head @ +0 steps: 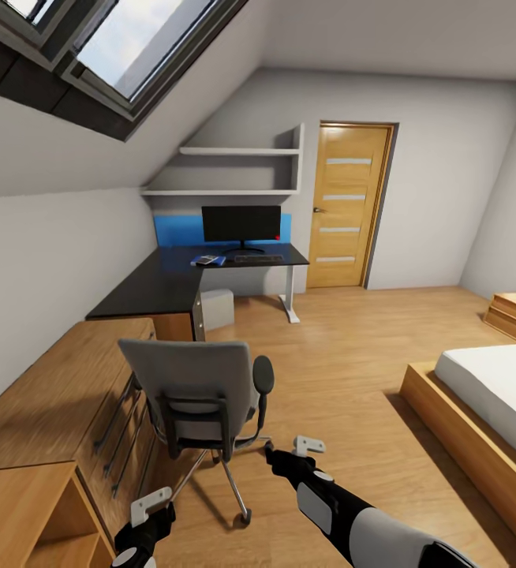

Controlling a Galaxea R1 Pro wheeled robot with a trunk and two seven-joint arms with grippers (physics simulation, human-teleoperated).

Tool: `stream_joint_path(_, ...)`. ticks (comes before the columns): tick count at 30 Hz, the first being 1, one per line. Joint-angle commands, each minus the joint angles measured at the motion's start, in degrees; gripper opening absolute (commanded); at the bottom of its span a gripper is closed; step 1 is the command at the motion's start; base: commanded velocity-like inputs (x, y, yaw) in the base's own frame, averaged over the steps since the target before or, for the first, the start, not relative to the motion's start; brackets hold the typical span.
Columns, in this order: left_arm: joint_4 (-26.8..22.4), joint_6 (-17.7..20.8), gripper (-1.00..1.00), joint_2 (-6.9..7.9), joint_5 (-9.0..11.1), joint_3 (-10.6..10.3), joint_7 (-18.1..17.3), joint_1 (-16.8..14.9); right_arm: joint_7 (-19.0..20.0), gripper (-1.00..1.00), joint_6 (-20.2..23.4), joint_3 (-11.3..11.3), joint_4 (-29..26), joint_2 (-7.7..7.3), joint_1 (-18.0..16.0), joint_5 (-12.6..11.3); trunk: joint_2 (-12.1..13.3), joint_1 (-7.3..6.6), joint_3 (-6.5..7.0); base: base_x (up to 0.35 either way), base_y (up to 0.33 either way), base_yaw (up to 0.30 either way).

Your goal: In the bedroom, organize the workspace by keeping the computer under the desk, ensuring the monitor is on the desk, placing the keyboard on the desk next to the monitor, placing the mouse on the desk next to the keyboard, moving the folder from the swivel chair onto the desk next to the mouse, stacking the notebook on top of the folder with the pen on top of the notebook, and positioning the swivel chair next to the desk.

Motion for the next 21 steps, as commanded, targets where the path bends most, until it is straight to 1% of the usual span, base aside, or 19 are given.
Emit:
stream_joint_path(1, 0.02, -0.22, 1.00, -0.04, 0.36, 0.18, -0.07, -0.04, -0.29, 1.00, -0.21, 0.51, -0.03, 0.01, -0.05, -0.50, -0.45, 0.23, -0.25, 0.000, 0.000, 0.000)
stream_joint_path(6, 0.03, -0.22, 1.00, -0.04, 0.36, 0.18, -0.07, -0.02, -0.29, 1.00, -0.21, 0.58, -0.05, 0.25, -0.04, -0.49, -2.46, 1.32, -1.38, 0.000, 0.000, 0.000)
stream_joint_path(17, 0.01, -0.22, 1.00, -0.04, 0.36, 0.19, -0.04, -0.04, -0.29, 1.00, -0.24, 0.58, -0.05, 0.24, -0.06, -0.49, -6.87, 3.74, -4.29, 0.000, 0.000, 0.000)
stream_joint_path(21, 0.03, -0.17, 1.00, -0.04, 0.41, 0.18, -0.12, -0.03, -0.29, 1.00, -1.07, 0.54, -0.01, 0.21, -0.04, -0.49, -8.48, 4.62, -5.36, 0.000, 0.000, 0.000)
